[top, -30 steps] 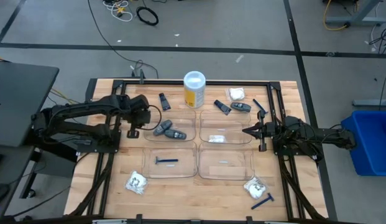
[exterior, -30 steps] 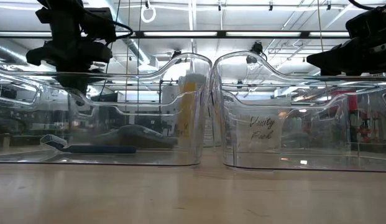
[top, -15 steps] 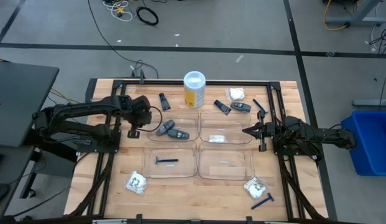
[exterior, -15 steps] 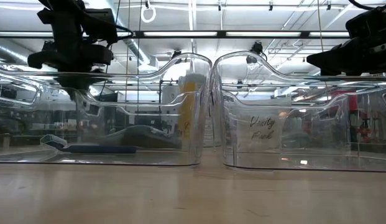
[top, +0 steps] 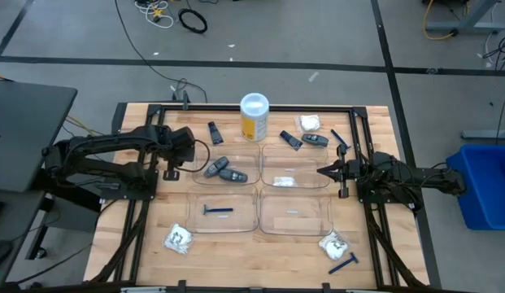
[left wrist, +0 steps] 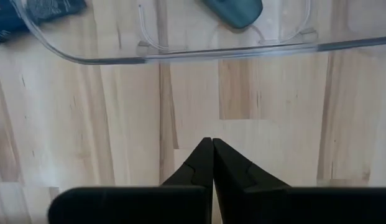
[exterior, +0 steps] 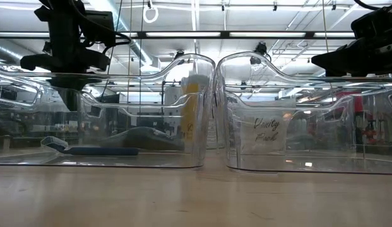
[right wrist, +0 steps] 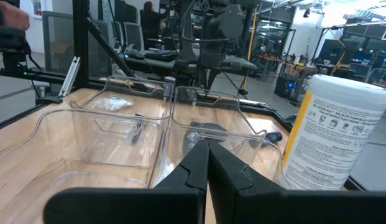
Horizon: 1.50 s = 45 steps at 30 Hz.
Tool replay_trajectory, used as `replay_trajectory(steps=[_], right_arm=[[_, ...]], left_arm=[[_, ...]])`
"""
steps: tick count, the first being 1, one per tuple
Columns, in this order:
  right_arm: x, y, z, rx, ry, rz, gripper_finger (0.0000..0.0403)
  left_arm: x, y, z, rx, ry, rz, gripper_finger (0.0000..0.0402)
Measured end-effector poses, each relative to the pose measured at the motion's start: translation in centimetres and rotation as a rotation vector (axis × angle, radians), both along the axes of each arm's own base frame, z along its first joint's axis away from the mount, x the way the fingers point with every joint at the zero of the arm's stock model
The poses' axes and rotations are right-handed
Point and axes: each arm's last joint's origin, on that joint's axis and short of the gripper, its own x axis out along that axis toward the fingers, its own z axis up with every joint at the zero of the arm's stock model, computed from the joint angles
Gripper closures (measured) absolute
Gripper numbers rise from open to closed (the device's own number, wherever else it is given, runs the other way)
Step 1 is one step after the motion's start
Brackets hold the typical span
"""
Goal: Pick & Place Travel size toiletries
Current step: Put the left blue shaver cream into the bottom right transparent bin
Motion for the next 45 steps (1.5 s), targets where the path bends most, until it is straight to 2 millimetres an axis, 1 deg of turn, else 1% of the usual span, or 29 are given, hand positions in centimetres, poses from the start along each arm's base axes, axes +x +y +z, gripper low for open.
replay_trajectory(steps=[2,8,13,16,21,23,28,35,41,45], right_arm=[[0.0,0.0,0.0,0.0,0.0,0.0,0.039],[0.0,0.0,0.0,0.0,0.0,0.0,0.039],[0.0,0.0,0.0,0.0,0.0,0.0,0.039],[0.0,0.0,0.0,0.0,0.0,0.0,0.039],[0.0,0.0,0.0,0.0,0.0,0.0,0.039],[0.0,0.0,0.0,0.0,0.0,0.0,0.039],[0.0,0.0,0.0,0.0,0.0,0.0,0.039],[0.0,0.0,0.0,0.0,0.0,0.0,0.039],[0.0,0.0,0.0,0.0,0.0,0.0,0.039],[0.0,0.0,0.0,0.0,0.0,0.0,0.039]], left_arm=[[0.1,0.2,0.5,0.004,-0.012,0.008,0.0394],[0.6,1.4,3.1,0.044,-0.09,0.044,0.0397],[0.6,2.5,4.7,0.083,-0.134,0.061,0.0394],[0.5,3.0,5.3,0.108,-0.151,0.085,0.0398],[0.4,3.9,5.7,0.132,-0.191,0.158,0.0393],[0.3,4.3,5.7,0.131,-0.217,0.228,0.0394],[0.3,5.4,6.0,0.098,-0.331,0.486,0.0397],[0.4,5.9,6.3,-0.009,-0.473,0.867,0.0392],[0.8,6.1,6.6,-0.113,-0.59,1.059,0.0394],[1.2,6.3,6.9,-0.171,-0.681,1.183,0.038]])
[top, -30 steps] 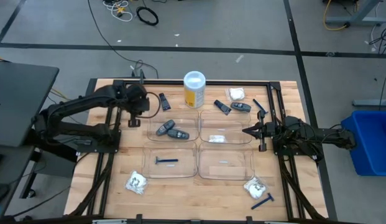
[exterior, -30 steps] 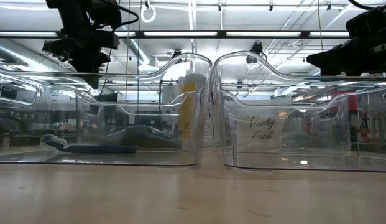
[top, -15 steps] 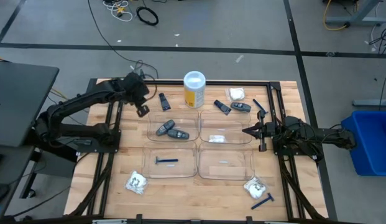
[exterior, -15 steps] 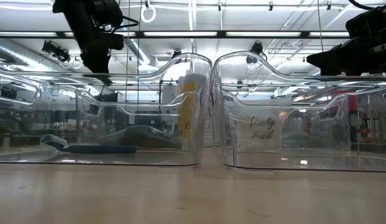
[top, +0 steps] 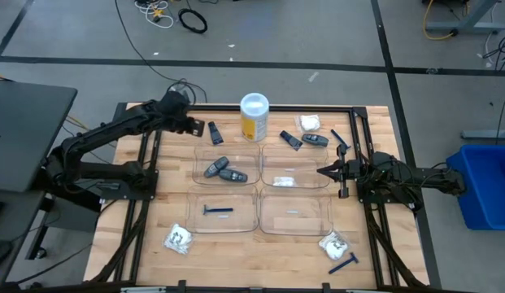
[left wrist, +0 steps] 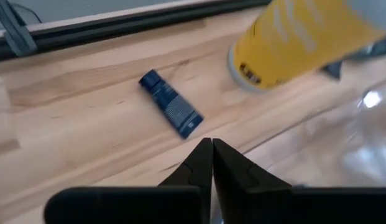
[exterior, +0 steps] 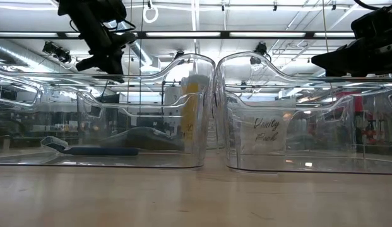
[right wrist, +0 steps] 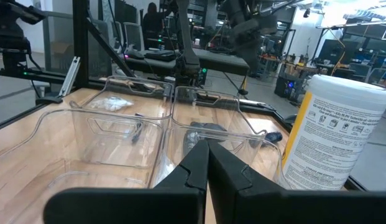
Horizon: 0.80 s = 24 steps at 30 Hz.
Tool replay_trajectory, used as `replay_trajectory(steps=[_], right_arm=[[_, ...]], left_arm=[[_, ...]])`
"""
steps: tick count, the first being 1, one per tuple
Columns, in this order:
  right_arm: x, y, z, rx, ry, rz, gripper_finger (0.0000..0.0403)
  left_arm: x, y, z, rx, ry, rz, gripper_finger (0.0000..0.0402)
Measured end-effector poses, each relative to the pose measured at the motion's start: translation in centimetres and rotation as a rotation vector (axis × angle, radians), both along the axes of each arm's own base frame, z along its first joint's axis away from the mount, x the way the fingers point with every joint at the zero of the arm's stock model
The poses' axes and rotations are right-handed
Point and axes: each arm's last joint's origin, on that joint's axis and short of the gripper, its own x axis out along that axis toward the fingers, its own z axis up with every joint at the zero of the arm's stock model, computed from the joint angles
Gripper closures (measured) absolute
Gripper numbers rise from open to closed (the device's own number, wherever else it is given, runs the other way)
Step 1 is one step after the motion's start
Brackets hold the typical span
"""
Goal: Pick & Place Travel size toiletries
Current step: Put the left blue shaver cream into the bottom right transparent bin
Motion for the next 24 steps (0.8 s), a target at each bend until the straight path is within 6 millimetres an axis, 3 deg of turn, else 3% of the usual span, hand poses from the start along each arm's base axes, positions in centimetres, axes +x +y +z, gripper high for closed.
replay_trajectory(steps=[13,24], right_arm=[[0.0,0.0,0.0,0.0,0.0,0.0,0.039],[0.0,0.0,0.0,0.0,-0.001,0.0,0.039]], left_arm=[[0.2,0.8,0.6,-0.065,-0.249,0.491,0.0336],[0.9,2.3,-1.2,-0.201,-0.266,0.655,0.0228]])
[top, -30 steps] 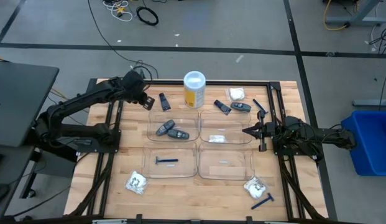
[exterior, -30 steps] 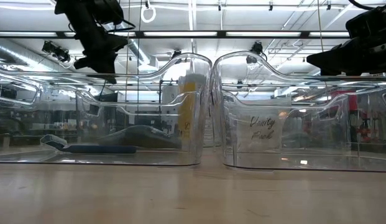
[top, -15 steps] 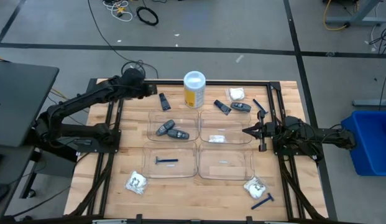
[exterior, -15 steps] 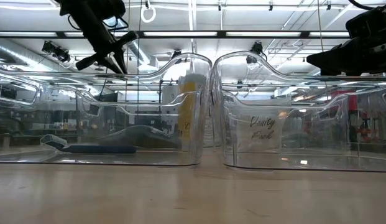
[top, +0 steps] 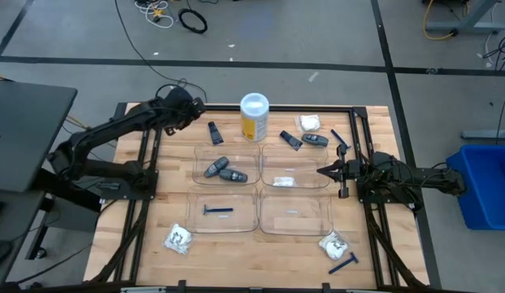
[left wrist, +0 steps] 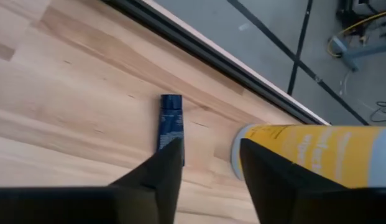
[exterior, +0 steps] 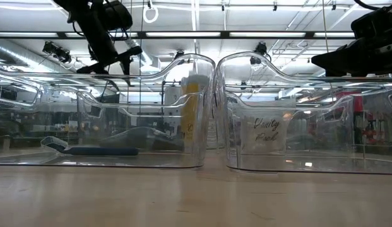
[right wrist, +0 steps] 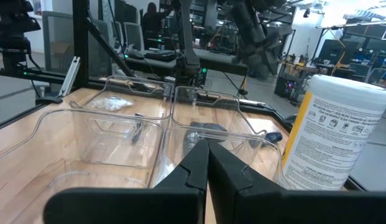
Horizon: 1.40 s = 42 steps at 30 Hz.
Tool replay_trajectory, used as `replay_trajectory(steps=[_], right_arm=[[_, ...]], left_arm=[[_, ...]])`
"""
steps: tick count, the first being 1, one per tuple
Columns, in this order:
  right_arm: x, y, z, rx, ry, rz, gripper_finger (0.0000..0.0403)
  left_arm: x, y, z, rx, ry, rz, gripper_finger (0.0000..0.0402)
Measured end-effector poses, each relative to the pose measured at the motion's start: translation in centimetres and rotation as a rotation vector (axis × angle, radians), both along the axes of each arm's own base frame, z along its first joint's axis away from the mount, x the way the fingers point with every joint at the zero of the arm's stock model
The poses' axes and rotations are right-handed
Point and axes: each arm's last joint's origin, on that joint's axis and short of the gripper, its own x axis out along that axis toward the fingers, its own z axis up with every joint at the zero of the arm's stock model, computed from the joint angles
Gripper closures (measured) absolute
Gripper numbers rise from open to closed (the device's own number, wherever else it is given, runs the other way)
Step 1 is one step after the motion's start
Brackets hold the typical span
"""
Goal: Pick & Place Travel size toiletries
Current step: Put the left blue shaver cream into the bottom right transparent bin
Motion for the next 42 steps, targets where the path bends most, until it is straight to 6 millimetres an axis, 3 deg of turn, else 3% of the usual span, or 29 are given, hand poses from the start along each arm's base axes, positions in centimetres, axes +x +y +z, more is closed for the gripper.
replay_trajectory(steps=[9,25,30,42], right_arm=[[0.0,0.0,0.0,0.0,0.001,0.0,0.039],[0.0,0.0,0.0,0.0,0.0,0.0,0.039],[0.0,0.0,0.0,0.0,0.001,0.0,0.039],[0.0,0.0,0.0,0.0,0.0,0.0,0.039]], left_arm=[[0.1,0.4,-0.2,0.028,0.04,-0.053,0.017],[0.1,0.2,-0.2,-0.021,0.014,-0.064,0.0166],[0.1,0.4,0.7,-0.081,0.098,-0.022,0.0166],[2.1,2.9,1.8,-0.14,0.147,0.057,0.0166]])
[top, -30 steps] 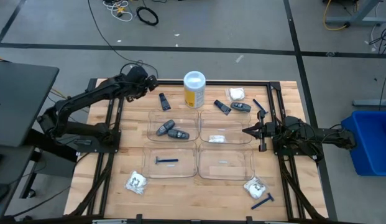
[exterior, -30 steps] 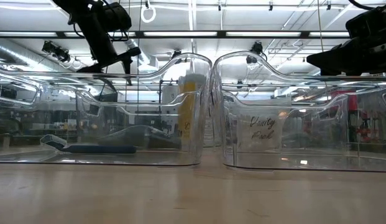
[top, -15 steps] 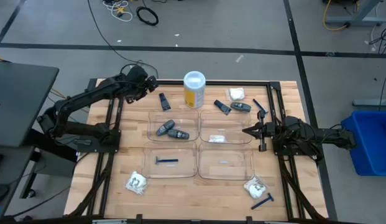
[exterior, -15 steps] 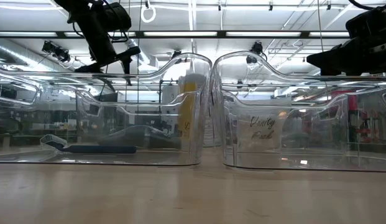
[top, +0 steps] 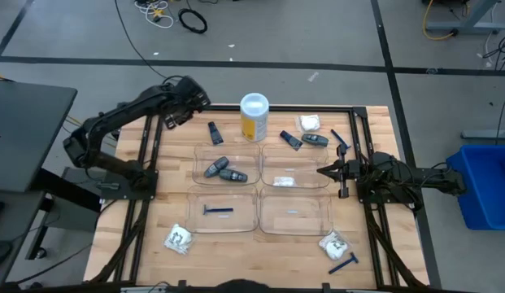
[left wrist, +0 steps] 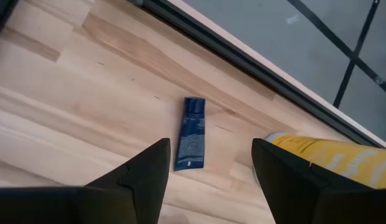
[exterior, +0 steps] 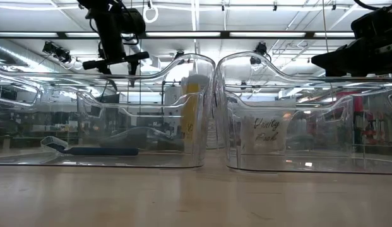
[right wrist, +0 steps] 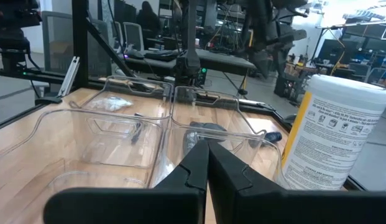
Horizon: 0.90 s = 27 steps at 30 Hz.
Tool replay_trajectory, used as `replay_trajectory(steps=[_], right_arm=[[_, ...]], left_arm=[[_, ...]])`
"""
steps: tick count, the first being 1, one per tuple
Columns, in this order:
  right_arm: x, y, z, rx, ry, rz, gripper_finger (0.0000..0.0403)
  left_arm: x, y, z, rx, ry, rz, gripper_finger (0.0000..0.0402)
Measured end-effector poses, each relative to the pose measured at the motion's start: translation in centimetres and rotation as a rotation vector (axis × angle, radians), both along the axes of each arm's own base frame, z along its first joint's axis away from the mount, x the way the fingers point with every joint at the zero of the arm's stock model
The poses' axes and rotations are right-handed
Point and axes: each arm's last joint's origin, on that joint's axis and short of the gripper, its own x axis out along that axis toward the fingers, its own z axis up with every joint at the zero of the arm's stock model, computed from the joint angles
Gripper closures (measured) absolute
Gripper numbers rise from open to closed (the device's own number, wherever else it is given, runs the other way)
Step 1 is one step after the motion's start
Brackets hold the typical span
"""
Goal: Pick & Place Travel size toiletries
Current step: Put the left blue shaver cream into the bottom right transparent bin
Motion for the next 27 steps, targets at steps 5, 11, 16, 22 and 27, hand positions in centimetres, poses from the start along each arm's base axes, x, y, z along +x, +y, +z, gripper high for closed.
replay_trajectory(steps=[5,11,16,22,27], right_arm=[[0.0,0.0,0.0,0.0,0.0,0.0,0.039],[0.0,0.0,0.0,0.0,0.0,0.0,0.039],[0.0,0.0,0.0,0.0,0.0,0.0,0.039],[0.0,0.0,0.0,0.0,0.001,0.0,0.039],[0.0,0.0,0.0,0.0,0.0,0.0,0.039]], left_arm=[[1.4,1.3,-0.6,-0.007,0.028,0.018,0.0153],[2.9,2.5,-2.4,-0.067,0.058,0.039,0.0117],[4.0,3.4,-4.0,-0.125,0.073,0.059,0.0105],[4.9,4.2,-5.7,-0.15,0.103,0.066,0.0104],[5.7,4.9,-7.0,-0.14,0.124,0.033,0.0104]])
